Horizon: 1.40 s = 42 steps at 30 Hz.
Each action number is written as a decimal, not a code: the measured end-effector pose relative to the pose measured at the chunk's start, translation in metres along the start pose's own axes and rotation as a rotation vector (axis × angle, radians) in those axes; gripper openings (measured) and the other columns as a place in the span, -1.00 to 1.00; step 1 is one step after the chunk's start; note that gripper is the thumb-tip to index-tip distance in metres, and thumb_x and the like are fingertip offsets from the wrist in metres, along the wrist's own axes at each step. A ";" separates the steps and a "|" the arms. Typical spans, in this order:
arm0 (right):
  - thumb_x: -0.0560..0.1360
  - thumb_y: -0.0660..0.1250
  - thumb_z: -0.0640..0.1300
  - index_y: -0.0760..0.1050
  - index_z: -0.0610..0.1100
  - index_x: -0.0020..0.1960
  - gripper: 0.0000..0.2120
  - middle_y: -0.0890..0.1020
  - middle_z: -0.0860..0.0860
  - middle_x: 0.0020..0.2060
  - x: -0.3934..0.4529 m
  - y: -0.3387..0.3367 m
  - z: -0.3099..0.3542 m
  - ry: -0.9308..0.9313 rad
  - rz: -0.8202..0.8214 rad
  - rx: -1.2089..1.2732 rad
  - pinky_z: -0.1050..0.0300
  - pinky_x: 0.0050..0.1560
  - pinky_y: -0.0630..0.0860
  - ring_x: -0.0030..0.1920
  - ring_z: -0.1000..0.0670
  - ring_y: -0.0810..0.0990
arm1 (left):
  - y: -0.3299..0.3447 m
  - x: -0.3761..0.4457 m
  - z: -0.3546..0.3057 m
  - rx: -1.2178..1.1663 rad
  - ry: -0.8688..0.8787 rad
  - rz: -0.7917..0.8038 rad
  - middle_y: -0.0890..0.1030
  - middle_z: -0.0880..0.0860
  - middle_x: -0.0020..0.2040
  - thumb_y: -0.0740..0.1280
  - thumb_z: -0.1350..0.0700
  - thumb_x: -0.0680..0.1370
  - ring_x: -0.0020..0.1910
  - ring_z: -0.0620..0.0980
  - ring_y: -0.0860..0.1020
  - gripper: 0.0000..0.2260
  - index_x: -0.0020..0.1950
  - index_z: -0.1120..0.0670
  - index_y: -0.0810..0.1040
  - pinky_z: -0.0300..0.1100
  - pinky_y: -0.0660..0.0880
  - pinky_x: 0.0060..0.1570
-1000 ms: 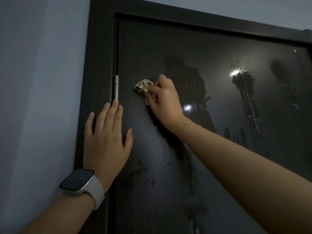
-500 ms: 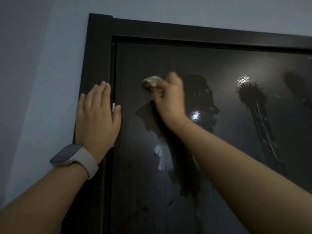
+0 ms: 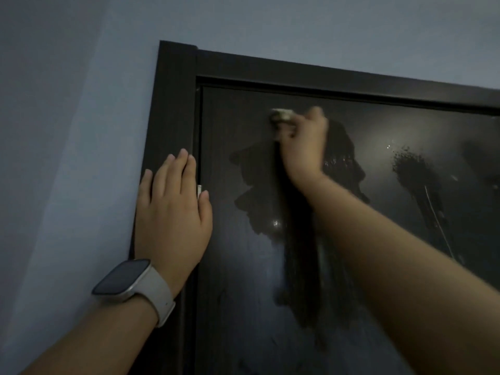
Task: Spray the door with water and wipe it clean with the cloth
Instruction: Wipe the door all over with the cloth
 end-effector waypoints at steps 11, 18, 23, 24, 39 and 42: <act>0.53 0.27 -0.23 0.65 -0.24 0.02 -0.80 0.47 -0.19 0.04 0.044 -0.008 -0.025 -0.022 -0.014 -0.108 0.19 0.05 0.33 0.09 -0.19 0.44 | 0.000 0.001 0.002 -0.017 0.005 -0.012 0.33 0.16 0.52 0.11 0.03 0.62 0.49 0.15 0.29 -0.51 0.52 0.21 0.31 0.16 0.18 0.48; 0.53 0.16 -0.31 0.55 -0.32 0.06 -0.78 0.43 -0.22 0.18 0.053 0.012 -0.005 0.116 -0.083 -0.085 0.38 0.02 0.20 0.04 -0.04 0.39 | 0.001 0.000 -0.001 0.001 0.012 -0.034 0.37 0.15 0.49 0.13 0.03 0.60 0.48 0.14 0.33 -0.50 0.50 0.22 0.35 0.17 0.24 0.46; 0.56 0.23 -0.30 0.60 -0.29 -0.02 -0.82 0.44 -0.12 0.09 0.018 0.075 0.101 -0.238 0.105 0.032 0.32 0.03 0.26 0.05 -0.01 0.33 | 0.001 0.001 0.000 -0.003 0.019 -0.028 0.37 0.14 0.50 0.12 0.03 0.60 0.48 0.12 0.32 -0.51 0.50 0.20 0.34 0.14 0.22 0.46; 0.56 0.24 -0.28 0.61 -0.28 0.00 -0.83 0.44 -0.11 0.07 0.018 0.076 0.102 -0.266 0.123 0.043 0.33 0.01 0.25 0.04 -0.01 0.33 | 0.000 0.001 0.000 -0.005 0.019 -0.034 0.37 0.14 0.50 0.11 0.03 0.60 0.48 0.12 0.32 -0.51 0.50 0.20 0.34 0.14 0.22 0.46; 0.57 0.23 -0.25 0.56 -0.28 0.05 -0.84 0.42 -0.17 0.17 0.065 0.016 -0.005 -0.019 -0.011 -0.121 0.32 0.11 0.26 0.13 -0.08 0.36 | 0.000 -0.001 0.004 -0.071 -0.033 -0.083 0.39 0.15 0.48 0.04 0.09 0.61 0.46 0.15 0.35 -0.53 0.48 0.21 0.37 0.12 0.23 0.47; 0.55 0.27 -0.24 0.58 -0.27 0.04 -0.84 0.45 -0.18 0.08 0.050 0.042 0.037 -0.171 0.083 -0.076 0.33 0.02 0.21 0.09 -0.09 0.37 | -0.001 -0.001 0.005 -0.058 -0.053 -0.080 0.37 0.18 0.48 0.09 0.10 0.61 0.45 0.18 0.34 -0.54 0.49 0.22 0.36 0.14 0.27 0.45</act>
Point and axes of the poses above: each hand's wrist, its own x-axis towards the middle knuckle, its own y-axis out of the palm, z = x × y, the point moved 9 cm from there along x, towards the middle knuckle
